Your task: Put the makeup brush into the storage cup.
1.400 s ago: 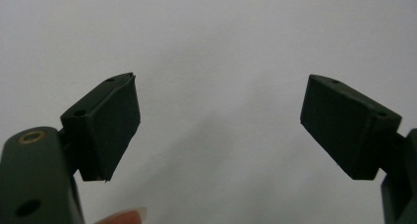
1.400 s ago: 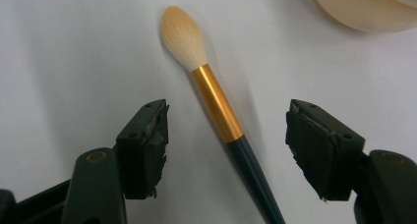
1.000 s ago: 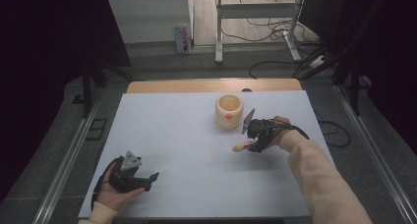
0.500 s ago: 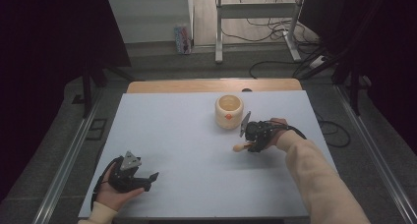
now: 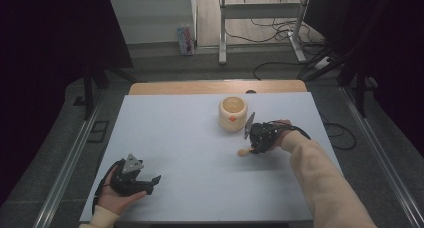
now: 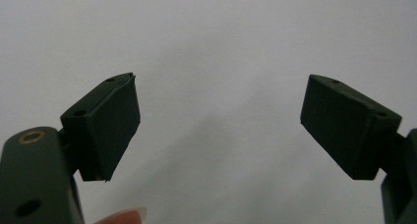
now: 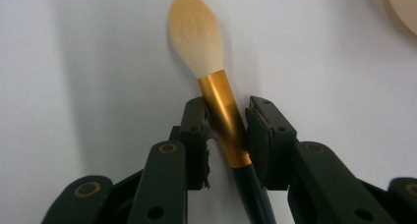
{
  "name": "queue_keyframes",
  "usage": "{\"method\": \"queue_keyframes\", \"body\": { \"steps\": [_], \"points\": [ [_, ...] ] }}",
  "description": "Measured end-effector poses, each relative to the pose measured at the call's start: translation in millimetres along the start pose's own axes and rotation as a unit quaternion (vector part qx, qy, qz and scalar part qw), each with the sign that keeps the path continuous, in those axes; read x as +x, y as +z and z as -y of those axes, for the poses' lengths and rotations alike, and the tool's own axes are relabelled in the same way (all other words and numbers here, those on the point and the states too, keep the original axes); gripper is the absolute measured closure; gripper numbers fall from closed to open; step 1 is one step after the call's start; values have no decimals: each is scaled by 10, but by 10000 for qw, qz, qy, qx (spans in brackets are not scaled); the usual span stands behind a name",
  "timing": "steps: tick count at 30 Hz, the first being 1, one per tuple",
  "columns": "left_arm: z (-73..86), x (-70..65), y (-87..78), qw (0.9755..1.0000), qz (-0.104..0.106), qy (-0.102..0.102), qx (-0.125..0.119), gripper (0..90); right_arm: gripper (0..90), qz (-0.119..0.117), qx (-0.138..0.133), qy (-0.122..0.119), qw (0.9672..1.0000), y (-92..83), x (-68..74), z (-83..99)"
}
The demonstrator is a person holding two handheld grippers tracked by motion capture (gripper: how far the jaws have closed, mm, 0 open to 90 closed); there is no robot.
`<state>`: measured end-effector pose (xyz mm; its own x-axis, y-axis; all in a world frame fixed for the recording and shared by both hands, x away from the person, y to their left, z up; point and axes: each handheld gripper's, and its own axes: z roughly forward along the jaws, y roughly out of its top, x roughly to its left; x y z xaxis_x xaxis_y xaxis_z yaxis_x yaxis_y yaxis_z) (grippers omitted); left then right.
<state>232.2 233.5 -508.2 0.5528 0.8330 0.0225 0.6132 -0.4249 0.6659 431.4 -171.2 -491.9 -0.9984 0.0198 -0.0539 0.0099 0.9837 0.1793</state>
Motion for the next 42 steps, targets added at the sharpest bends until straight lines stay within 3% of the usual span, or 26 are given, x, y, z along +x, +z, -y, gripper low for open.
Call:
{"method": "queue_keyframes", "body": {
  "steps": [12,24,30,36,38,42],
  "points": [
    [6,-5,-3,10000,-10,-43,-14,159,749,-183,-107,-100,9997,2,-35,27],
    [7,-6,-2,10000,-11,-35,-9,159,781,-195,-129,-109,9997,-1,-27,33],
    [6,3,-6,10000,-10,-10,17,159,785,-33,-90,-185,9998,-25,-9,25],
    [3,2,-6,10000,-17,-2,17,160,786,218,-294,-54,9993,-201,38,42],
    [2,-2,-5,10000,-20,-16,1,160,786,304,-530,-4,9981,-316,78,35],
    [-1,-11,-5,10000,-30,-18,-9,160,785,427,-753,1,9962,-414,110,34]
  ]
}}
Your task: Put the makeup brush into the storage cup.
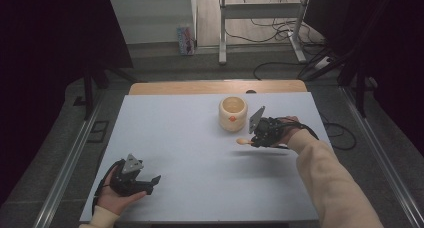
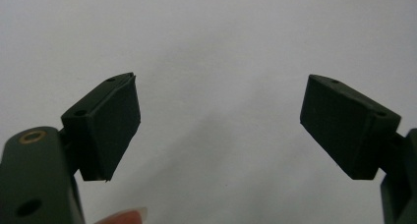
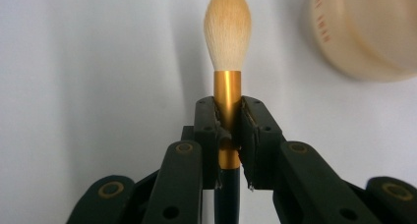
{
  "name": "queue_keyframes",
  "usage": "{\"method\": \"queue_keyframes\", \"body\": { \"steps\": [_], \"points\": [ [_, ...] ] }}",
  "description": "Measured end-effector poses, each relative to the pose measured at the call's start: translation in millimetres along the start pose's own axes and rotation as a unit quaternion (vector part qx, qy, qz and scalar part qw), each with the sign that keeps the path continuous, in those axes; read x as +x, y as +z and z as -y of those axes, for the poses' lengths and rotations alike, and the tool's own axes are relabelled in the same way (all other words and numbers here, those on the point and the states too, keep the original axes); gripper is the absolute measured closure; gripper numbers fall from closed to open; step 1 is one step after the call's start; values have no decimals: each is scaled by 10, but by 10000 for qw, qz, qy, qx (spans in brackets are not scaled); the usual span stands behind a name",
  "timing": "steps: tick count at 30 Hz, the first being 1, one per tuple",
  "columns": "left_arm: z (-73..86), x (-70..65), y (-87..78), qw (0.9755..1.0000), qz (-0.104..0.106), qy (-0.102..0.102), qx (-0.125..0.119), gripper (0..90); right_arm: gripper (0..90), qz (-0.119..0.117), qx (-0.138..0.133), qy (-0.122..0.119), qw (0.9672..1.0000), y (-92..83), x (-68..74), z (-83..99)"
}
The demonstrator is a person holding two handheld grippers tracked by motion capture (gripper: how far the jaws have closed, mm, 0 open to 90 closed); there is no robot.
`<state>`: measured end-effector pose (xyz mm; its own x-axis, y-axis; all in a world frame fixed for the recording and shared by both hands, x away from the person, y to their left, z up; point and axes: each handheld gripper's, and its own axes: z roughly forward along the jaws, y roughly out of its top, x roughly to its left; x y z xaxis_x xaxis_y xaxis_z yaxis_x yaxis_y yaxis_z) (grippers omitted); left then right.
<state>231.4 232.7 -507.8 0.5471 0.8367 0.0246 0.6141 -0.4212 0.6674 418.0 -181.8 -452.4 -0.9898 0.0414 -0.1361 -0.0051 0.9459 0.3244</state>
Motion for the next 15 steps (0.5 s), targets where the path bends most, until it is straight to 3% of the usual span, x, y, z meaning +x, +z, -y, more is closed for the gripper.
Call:
{"method": "queue_keyframes", "body": {
  "steps": [7,8,9,10,15],
  "points": [
    [1,10,-10,10000,-13,15,14,160,786,216,-435,105,9988,-168,32,-15],
    [1,10,-10,10000,-13,7,9,160,785,221,-651,165,9975,-217,28,-7],
    [1,10,-10,10000,-13,7,9,160,785,221,-651,165,9975,-217,28,-7],
    [1,10,-10,10000,-12,8,10,160,785,256,-840,315,9956,-272,30,6],
    [1,10,-9,10000,-23,5,18,161,785,325,-1132,451,9920,-355,38,22]
  ]
}}
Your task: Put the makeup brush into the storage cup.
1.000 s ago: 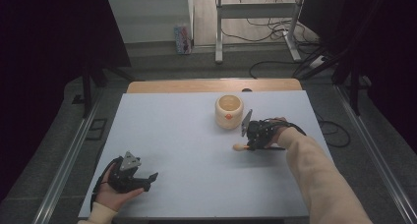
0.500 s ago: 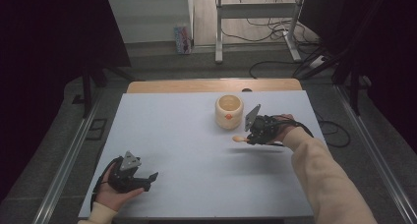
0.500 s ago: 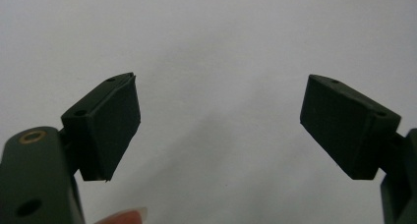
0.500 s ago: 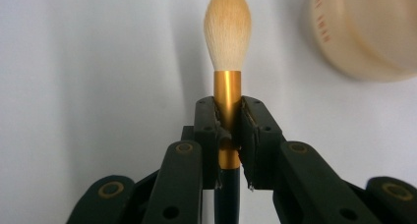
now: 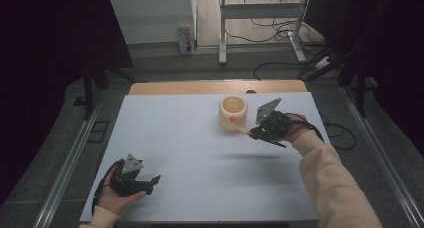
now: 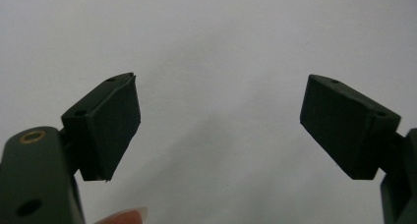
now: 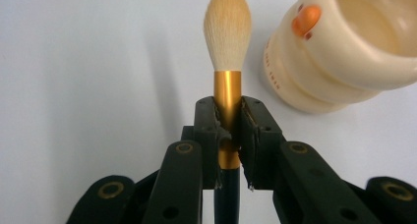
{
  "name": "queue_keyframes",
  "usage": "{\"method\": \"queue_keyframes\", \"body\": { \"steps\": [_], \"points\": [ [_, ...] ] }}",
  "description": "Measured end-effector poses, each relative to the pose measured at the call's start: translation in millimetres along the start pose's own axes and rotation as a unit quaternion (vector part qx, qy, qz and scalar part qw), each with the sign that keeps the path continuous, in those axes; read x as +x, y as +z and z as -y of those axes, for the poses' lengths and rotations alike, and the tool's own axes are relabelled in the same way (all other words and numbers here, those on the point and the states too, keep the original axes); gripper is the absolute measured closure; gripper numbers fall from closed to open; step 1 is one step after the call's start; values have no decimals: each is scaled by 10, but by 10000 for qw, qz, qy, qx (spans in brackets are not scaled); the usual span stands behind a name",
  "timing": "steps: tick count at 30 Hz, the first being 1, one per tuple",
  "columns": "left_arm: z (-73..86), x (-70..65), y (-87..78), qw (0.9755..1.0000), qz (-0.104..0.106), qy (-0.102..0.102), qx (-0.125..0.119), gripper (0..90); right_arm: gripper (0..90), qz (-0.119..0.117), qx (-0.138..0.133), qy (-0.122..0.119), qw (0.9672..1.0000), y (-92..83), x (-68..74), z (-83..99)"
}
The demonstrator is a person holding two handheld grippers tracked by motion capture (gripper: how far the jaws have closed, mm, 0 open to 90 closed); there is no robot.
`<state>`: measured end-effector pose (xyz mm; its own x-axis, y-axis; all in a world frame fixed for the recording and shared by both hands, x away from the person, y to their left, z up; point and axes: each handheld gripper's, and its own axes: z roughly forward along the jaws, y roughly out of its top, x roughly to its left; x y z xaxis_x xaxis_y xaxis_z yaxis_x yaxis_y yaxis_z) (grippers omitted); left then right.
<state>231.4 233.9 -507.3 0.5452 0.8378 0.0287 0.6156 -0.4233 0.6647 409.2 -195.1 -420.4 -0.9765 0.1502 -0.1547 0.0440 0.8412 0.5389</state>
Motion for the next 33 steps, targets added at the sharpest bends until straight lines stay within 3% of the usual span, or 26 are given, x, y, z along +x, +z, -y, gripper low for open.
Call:
{"method": "queue_keyframes", "body": {
  "steps": [4,7,25,33],
  "points": [
    [-1,1,-4,10000,-11,-1,-3,161,785,-19,-492,149,9987,-93,27,-15],
    [-1,-2,-4,10000,-15,5,1,161,785,0,-972,302,9948,-166,35,7],
    [4,-3,8,10000,-57,-45,17,163,785,60,-1743,757,9818,-201,150,81],
    [5,-5,6,10000,-62,-48,10,163,785,101,-1881,908,9779,-193,176,108]
  ]
}}
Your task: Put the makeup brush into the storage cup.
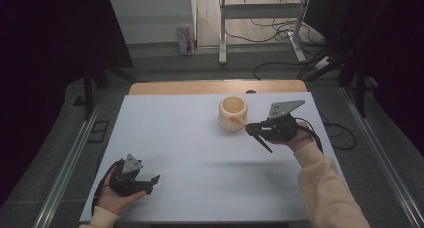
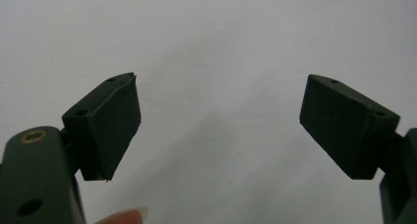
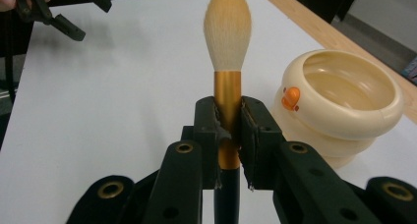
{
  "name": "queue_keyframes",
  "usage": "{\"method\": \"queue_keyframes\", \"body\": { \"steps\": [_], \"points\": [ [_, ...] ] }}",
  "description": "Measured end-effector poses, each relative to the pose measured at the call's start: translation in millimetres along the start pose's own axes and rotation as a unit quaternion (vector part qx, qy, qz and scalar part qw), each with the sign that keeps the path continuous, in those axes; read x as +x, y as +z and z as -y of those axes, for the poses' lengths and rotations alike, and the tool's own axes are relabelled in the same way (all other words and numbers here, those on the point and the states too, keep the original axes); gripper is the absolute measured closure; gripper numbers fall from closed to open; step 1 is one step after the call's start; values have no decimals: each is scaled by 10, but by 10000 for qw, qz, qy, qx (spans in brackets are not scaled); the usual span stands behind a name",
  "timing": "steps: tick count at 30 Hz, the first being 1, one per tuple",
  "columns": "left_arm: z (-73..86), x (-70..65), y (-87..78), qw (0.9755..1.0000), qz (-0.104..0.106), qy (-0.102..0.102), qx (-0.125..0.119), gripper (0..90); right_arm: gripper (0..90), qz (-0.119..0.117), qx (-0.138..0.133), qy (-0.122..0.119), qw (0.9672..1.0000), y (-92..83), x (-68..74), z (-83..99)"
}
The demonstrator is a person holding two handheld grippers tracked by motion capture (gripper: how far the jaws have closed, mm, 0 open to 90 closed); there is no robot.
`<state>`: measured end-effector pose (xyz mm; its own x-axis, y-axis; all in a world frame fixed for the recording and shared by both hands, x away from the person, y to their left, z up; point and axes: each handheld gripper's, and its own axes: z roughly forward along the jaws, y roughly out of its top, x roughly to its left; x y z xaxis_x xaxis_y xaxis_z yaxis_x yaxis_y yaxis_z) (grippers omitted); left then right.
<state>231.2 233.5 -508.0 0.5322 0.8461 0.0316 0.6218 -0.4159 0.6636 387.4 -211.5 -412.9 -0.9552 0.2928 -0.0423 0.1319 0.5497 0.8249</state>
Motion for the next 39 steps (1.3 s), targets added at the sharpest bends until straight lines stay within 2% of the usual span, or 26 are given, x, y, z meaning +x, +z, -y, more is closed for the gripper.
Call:
{"method": "queue_keyframes", "body": {
  "steps": [7,12,22,27,31,33,35,39],
  "points": [
    [2,2,1,10000,-3,-13,6,163,785,115,-56,164,9998,-10,-5,45],
    [5,4,-2,10000,-3,-10,9,163,784,110,-72,267,9996,-5,-16,64],
    [5,4,-21,10000,-2,4,-19,163,784,46,-446,595,9972,37,-19,84],
    [11,-15,-36,10000,17,38,-46,161,784,158,-571,656,9961,47,-20,108],
    [8,-15,-35,10000,6,35,-47,161,784,111,-786,801,9936,19,-44,121],
    [7,-14,-35,10000,1,26,-48,161,784,119,-963,939,9908,-10,-60,129],
    [7,-13,-34,10000,-5,24,-49,161,784,131,-1005,971,9901,-16,-64,132],
    [9,-7,-34,10000,-5,16,-43,161,784,126,-1187,1163,9860,-52,-93,142]
  ]
}}
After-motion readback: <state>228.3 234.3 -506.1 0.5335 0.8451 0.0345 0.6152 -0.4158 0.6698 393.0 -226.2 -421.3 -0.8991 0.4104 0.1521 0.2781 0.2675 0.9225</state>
